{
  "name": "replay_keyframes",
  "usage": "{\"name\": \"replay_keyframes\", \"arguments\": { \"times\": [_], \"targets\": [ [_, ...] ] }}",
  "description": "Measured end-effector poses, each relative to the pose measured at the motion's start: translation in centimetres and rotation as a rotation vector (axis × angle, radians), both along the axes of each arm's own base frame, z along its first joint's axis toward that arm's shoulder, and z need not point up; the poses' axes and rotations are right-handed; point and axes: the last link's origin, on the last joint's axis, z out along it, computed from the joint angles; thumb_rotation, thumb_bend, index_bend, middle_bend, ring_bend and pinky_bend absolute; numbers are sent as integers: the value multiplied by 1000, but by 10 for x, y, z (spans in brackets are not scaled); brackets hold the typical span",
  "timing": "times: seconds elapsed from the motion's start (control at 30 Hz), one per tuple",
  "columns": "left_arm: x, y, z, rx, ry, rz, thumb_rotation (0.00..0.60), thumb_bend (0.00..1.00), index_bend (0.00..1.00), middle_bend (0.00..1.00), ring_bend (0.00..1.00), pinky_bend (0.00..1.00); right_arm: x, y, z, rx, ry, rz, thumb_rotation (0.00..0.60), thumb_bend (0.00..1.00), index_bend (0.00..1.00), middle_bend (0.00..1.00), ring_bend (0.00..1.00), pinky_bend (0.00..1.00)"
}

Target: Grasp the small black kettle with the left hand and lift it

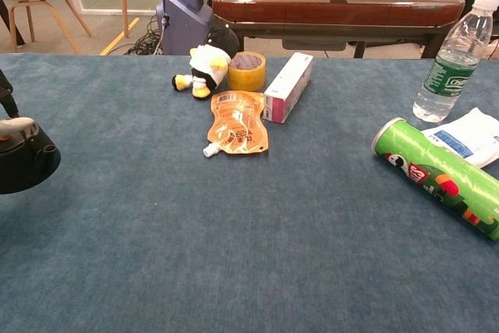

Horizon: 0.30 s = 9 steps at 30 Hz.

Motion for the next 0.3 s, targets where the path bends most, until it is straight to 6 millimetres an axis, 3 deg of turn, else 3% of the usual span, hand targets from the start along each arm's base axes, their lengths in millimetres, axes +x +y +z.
{"name": "replay_keyframes", "arguments": {
  "times": [0.3],
  "targets": [
    [0,0,-1,-1,8,2,512,270,1000,1000,945,539,-1,0,0,1,0,-6,600,115,351,366,239,277]
  ]
}}
